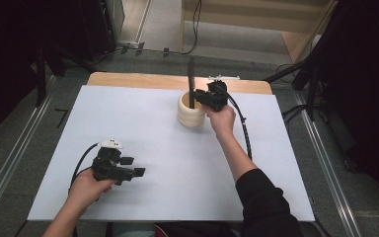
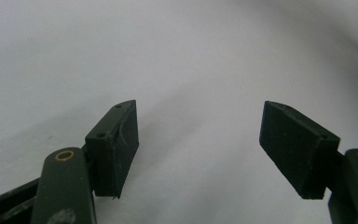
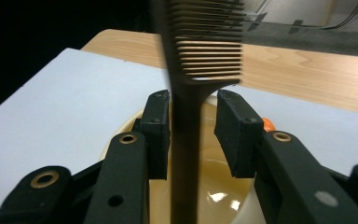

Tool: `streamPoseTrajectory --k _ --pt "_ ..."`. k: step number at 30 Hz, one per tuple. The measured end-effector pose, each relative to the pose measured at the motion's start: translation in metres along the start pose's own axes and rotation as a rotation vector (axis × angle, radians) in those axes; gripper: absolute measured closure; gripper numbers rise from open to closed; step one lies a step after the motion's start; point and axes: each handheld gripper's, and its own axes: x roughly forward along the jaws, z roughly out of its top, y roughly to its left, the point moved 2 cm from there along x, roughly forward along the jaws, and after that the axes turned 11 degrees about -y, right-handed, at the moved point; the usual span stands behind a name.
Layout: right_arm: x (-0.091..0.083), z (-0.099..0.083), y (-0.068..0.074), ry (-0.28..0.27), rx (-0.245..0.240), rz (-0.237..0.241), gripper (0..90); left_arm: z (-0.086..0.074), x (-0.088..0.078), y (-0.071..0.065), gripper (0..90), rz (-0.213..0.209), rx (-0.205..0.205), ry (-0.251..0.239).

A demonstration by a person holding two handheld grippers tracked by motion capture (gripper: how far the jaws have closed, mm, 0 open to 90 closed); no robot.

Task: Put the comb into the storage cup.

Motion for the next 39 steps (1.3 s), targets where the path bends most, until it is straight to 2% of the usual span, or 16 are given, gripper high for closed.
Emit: streamPoseTrajectory --k 5,11,22,24,27,39 --pt "-0.004 0.002 -0.001 0.002 -0.010 0.002 57.5 0.000 0.000 0.000 28.7 0.000 0.001 -0.002" --pt "-0.009 0.003 0.001 0.004 -0.020 0.030 44.5 0.001 0.001 0.000 28.7 -0.002 0.001 -0.001" --pt "-0.025 0.004 0.005 0.000 -0.033 0.076 34.2 0.002 -0.001 0.001 28.7 0.002 -0.004 -0.007" --pt "-0.028 0.003 0.006 0.005 -0.031 0.099 31.5 0.002 -0.001 0.001 28.7 0.002 -0.006 -0.011" --pt "-0.033 0.002 0.010 0.004 -0.062 0.113 30.0 0.002 -0.001 0.001 28.7 0.002 -0.006 -0.010" --pt "-0.051 -0.008 0.013 0.030 -0.067 0.147 28.1 0.001 -0.007 0.007 28.7 0.010 -0.012 -0.019"
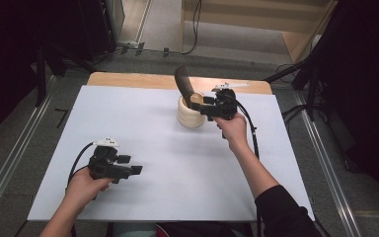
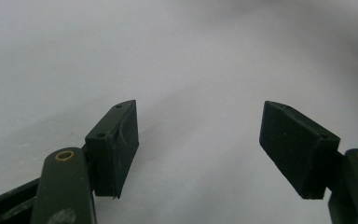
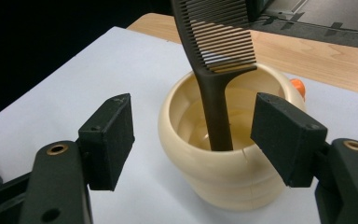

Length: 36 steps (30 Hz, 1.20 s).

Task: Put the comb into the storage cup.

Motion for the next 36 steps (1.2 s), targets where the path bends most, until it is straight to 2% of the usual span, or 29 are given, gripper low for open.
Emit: streamPoseTrajectory --k 9,19,36 --pt "-0.014 -0.006 0.003 -0.006 -0.003 0.026 27.0 0.000 0.000 0.001 28.7 0.003 0.003 0.005" --pt "-0.030 -0.017 0.006 -0.007 -0.014 0.028 26.9 0.001 0.001 0.001 28.7 0.003 0.000 0.003" --pt "-0.045 -0.034 0.007 0.012 -0.026 0.037 26.9 0.002 0.002 0.001 28.7 -0.006 -0.004 -0.007"
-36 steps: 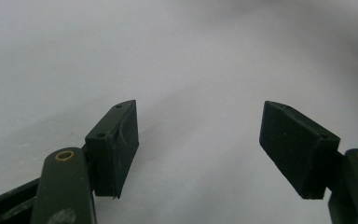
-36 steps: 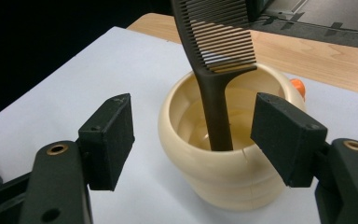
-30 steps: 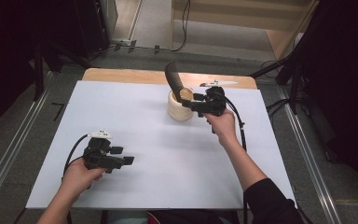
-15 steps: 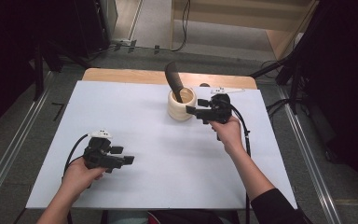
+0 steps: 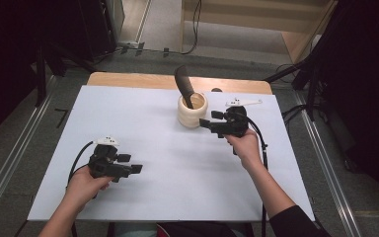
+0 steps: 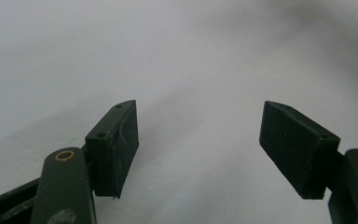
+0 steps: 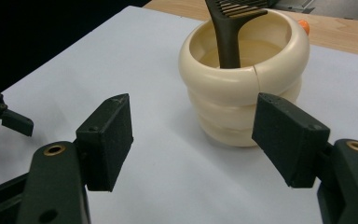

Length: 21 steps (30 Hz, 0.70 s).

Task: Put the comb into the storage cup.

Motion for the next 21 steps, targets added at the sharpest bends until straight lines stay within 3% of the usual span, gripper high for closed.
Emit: streamPoseTrajectory --k 21 --pt "-0.026 -0.018 0.017 0.012 -0.022 0.028 26.9 0.000 -0.005 0.004 28.7 0.006 -0.005 -0.006"
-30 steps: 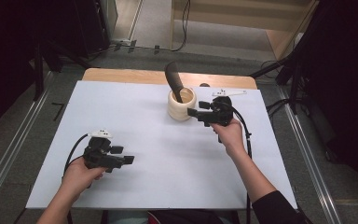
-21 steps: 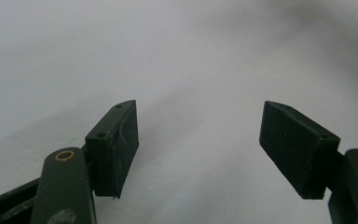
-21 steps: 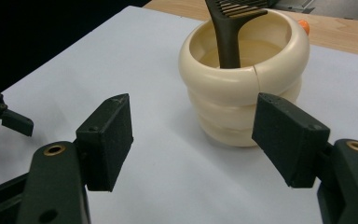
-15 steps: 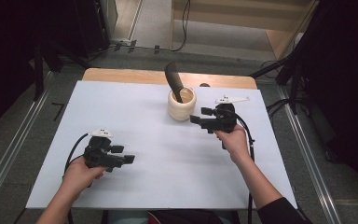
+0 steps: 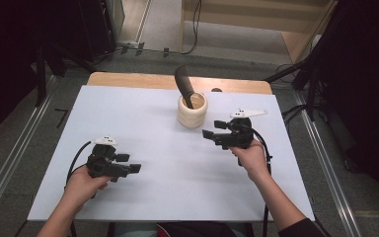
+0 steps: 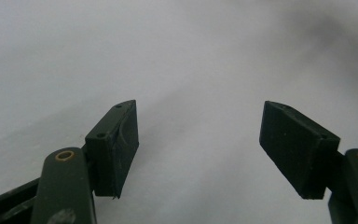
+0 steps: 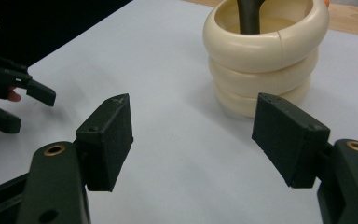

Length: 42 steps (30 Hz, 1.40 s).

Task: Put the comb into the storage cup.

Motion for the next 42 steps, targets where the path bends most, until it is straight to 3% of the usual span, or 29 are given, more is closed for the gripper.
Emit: streamPoseTrajectory --k 42 --pt "-0.051 -0.046 0.008 0.020 0.001 0.003 26.9 -0.001 -0.002 -0.002 28.7 -0.019 0.001 -0.006"
